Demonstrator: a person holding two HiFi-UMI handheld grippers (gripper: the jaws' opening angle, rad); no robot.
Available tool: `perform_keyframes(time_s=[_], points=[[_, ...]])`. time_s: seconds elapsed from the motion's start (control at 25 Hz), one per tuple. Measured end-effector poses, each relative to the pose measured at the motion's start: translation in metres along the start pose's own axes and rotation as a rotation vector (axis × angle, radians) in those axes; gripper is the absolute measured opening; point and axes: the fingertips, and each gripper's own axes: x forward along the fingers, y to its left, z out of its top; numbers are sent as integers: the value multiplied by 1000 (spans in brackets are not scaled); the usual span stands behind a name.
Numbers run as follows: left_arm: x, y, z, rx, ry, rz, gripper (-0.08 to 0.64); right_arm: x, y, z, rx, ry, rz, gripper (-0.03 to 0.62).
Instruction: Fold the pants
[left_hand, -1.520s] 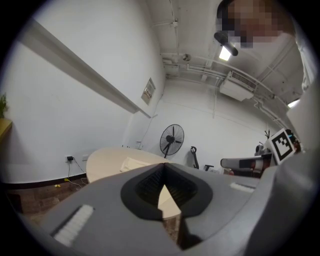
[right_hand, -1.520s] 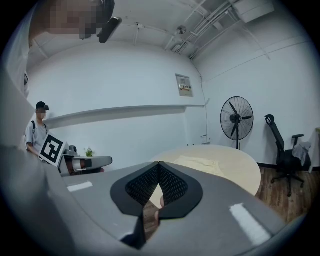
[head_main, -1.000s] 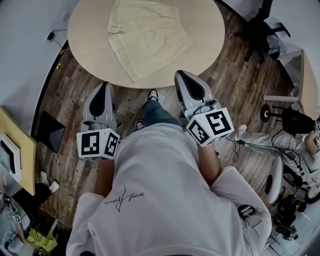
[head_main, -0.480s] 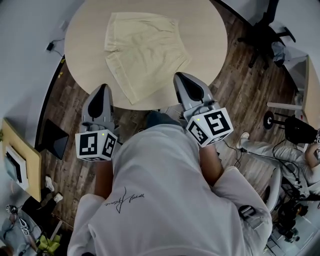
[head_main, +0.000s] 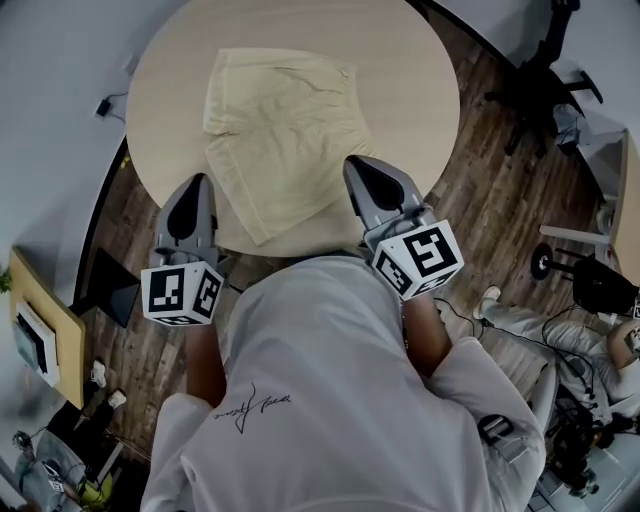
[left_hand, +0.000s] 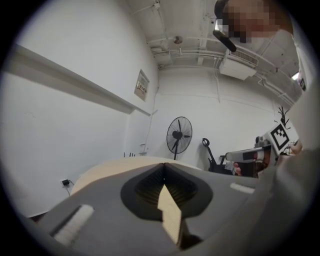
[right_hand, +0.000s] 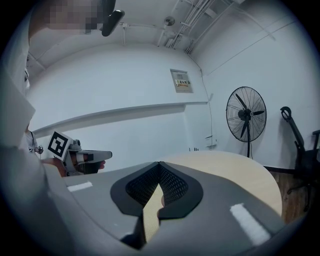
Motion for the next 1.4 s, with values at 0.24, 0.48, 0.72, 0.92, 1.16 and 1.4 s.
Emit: perform_keyframes(time_s=[0.24, 0.48, 0.72, 0.92, 1.16, 1.4], points=[[23, 8, 13, 60, 2, 36, 54, 6, -32, -11, -1, 29, 26, -3], [45, 26, 13, 129, 39, 39, 54, 14, -46, -24, -11, 75, 33, -3], [68, 49, 11, 143, 81, 10, 54, 29, -61, -31, -24, 115, 25, -3], [87, 75, 8, 175, 122, -20, 54, 50, -70, -34, -43, 141, 0, -3], [117, 96, 8, 250, 159, -65, 54, 76, -83, -35, -87, 179, -26, -3], [148, 109, 3, 328, 219, -136, 54, 101, -91, -38, -129, 224, -16, -3]])
